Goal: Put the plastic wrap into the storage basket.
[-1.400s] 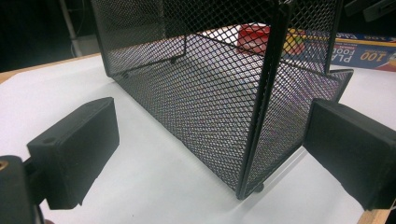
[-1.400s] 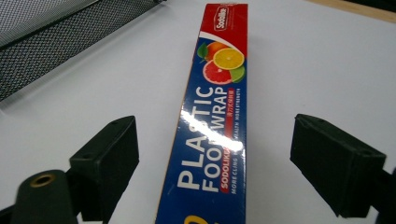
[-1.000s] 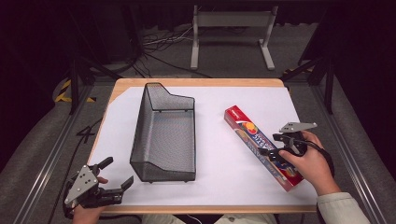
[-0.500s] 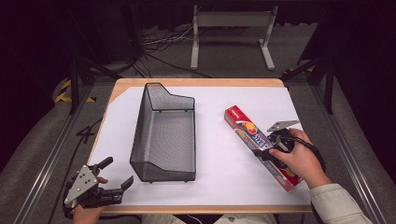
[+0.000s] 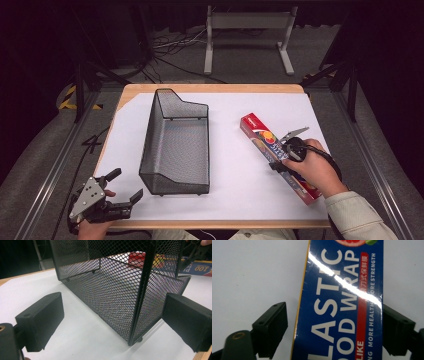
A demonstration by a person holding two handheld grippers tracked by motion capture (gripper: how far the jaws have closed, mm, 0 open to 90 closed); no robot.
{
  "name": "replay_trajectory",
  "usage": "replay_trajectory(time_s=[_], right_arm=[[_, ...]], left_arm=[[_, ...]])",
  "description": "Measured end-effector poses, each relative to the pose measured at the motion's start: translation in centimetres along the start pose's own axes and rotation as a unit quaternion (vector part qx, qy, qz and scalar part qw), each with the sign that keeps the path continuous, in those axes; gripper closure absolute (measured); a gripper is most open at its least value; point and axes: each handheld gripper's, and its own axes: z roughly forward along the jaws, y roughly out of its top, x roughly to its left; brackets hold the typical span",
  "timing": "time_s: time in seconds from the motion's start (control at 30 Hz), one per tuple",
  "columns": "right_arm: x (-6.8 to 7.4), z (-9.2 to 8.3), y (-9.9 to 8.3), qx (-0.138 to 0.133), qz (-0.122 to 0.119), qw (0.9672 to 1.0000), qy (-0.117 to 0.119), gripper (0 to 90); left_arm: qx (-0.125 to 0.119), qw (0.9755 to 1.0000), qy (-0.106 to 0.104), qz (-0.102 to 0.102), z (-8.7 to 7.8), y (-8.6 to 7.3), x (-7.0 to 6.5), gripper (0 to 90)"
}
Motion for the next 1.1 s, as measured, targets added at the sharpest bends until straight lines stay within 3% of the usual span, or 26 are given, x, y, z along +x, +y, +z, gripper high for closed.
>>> replay_trajectory(time_s=[0.2, 0.27, 0.53, 0.77, 1.1], right_arm=[[0.2, 0.5, 0.0, 0.034, 0.008, 0.9994, -0.01, 30.0], [0.3, 0.3, 0.0, 0.029, 0.035, 0.9987, -0.024, 36.3], [0.4, 0.2, 0.0, 0.024, 0.049, 0.998, -0.032, 39.5], [0.5, -0.3, -0.1, 0.024, 0.063, 0.9976, -0.018, 40.0], [1.1, -2.7, 0.5, 0.003, 0.082, 0.9966, -0.006, 40.0]], left_arm=[[-0.002, 1.0, 0.001, 0.0, 0.0, 0.0, 0.0, 5.0], [-0.004, 1.0, 0.003, 0.0, 0.0, 0.0, 0.0, 5.0], [-0.004, 1.0, 0.004, 0.001, 0.0, 0.0, 0.0, 5.0], [-0.005, 1.0, 0.005, 0.001, -0.1, 0.0, 0.0, 5.0], [-0.005, 1.0, 0.005, 0.0, -0.1, 0.0, 0.0, 5.0]])
